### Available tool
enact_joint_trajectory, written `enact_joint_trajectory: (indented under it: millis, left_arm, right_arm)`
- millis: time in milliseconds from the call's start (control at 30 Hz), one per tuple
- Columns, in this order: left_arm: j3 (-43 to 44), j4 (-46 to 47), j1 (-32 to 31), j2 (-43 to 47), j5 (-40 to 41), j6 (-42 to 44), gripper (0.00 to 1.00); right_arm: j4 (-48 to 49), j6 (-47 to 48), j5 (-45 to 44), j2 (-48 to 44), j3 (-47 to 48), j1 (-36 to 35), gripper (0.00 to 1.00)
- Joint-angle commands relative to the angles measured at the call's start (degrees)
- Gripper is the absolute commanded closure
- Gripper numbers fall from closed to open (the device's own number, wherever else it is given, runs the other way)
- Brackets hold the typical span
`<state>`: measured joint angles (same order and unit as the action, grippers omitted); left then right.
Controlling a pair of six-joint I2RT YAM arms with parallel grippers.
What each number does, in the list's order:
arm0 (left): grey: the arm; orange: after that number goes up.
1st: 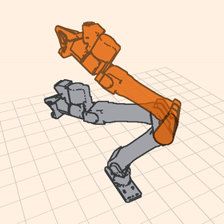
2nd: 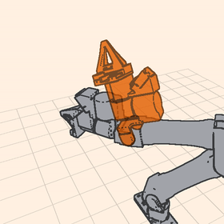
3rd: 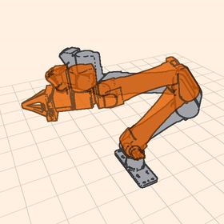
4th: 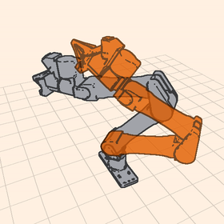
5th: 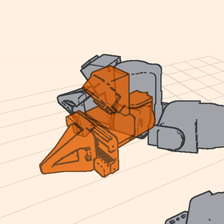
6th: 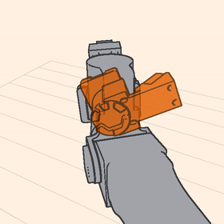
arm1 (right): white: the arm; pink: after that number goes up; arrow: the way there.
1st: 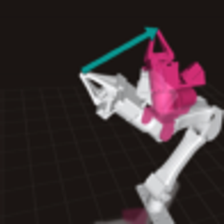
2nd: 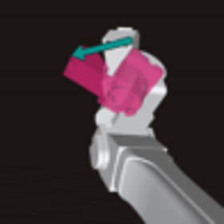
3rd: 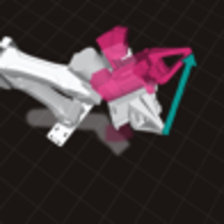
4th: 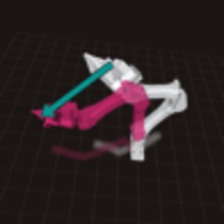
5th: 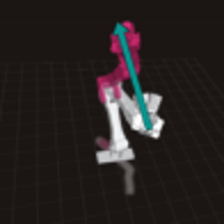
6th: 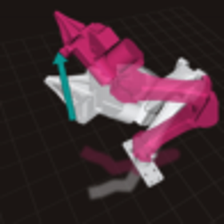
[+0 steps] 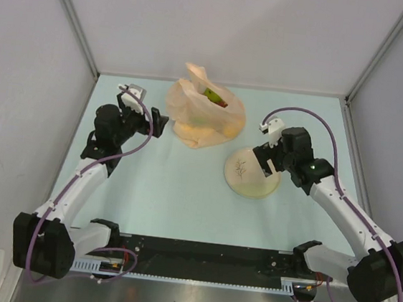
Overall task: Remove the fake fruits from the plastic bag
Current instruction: Move the plate to the center of the board.
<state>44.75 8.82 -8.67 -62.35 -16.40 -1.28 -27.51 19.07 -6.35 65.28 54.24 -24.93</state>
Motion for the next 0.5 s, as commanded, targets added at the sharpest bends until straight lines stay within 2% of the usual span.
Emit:
enact_joint_trajectory:
  millis: [0,33,133,267,400,467]
  left_arm:
    - [0.77,0.41,-0.83,0.21,-1.36,-2.06,0.0]
    - [1.82,0.5,-0.83,-0.31,-0.92,-2.15,0.0]
    - [6.2,-0.29,-0.91,-2.06,0.4,-2.94,0.0]
    - [15.26,-3.19,-0.83,-6.72,-0.29,-6.01,0.0]
    - [24.39,-2.14,-1.35,-12.09,-5.65,-16.44,0.0]
    - [27.92,-3.1,-2.76,-15.85,-6.97,-17.62,0.0]
  right_arm:
    - [-2.3,-0.54,0.36,1.6,0.26,-0.3,0.0]
    - [-1.07,3.04,2.64,2.65,0.43,-0.64,0.0]
    - [3.66,5.54,1.62,7.57,1.13,-0.3,0.0]
    - [6.15,2.04,2.39,14.17,4.55,5.92,0.02]
    - [5.98,-0.35,5.12,19.43,5.26,11.91,0.07]
    - [7.29,-0.35,3.37,21.81,5.26,12.88,0.08]
